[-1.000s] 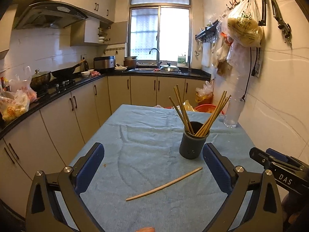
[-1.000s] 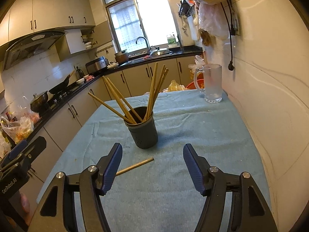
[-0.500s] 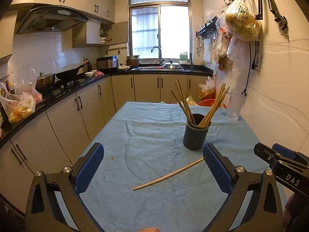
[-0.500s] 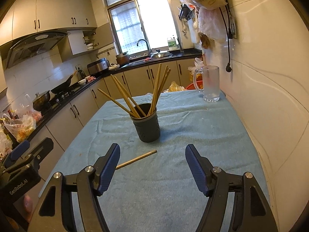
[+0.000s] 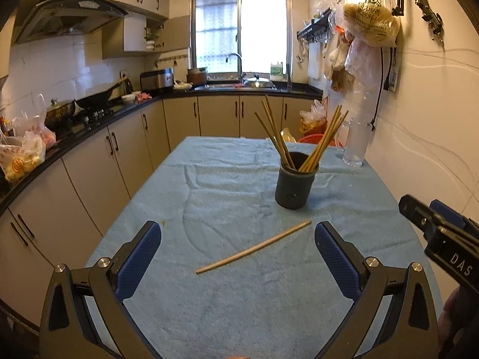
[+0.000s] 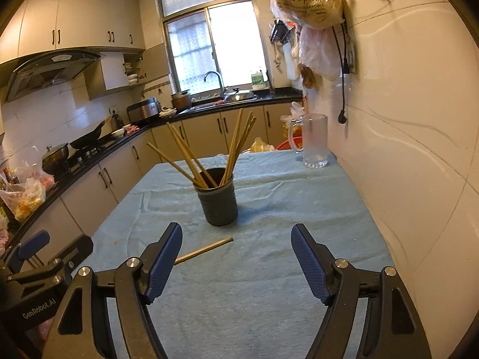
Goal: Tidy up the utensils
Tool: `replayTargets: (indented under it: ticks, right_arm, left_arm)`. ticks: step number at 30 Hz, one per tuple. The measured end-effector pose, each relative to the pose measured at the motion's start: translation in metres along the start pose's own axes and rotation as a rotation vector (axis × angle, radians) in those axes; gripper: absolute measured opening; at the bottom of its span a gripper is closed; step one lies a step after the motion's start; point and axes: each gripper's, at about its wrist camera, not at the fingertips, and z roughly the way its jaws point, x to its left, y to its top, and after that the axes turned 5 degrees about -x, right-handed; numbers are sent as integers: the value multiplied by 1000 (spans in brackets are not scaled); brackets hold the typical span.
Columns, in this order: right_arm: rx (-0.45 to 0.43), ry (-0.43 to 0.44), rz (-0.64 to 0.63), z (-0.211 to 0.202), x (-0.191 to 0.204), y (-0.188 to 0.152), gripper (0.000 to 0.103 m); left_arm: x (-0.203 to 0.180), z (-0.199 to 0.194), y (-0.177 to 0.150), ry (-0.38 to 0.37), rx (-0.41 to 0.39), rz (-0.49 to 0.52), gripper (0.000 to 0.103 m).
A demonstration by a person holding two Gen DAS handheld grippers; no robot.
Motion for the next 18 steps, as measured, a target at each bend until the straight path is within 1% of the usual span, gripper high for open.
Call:
replayTargets:
  ticks: [4, 7, 13, 16, 18]
  right_arm:
    - [11, -10, 13, 2, -6, -1, 81]
    - [23, -17, 15, 4, -7, -2, 81]
    - [10, -34, -1, 5, -4, -3, 81]
    - [-7, -42, -15, 3, -1, -2, 82]
    - [-10, -43, -18, 3, 0, -2, 82]
  left_arm:
    - [2, 8, -4, -51, 56, -36, 102]
    - [1, 11, -7, -63, 73, -46, 102]
    - [-1, 11, -9, -54, 71, -40, 102]
    - [-2, 12, -9, -31, 57, -27, 102]
    - [-2, 12, -9, -29, 53, -25, 102]
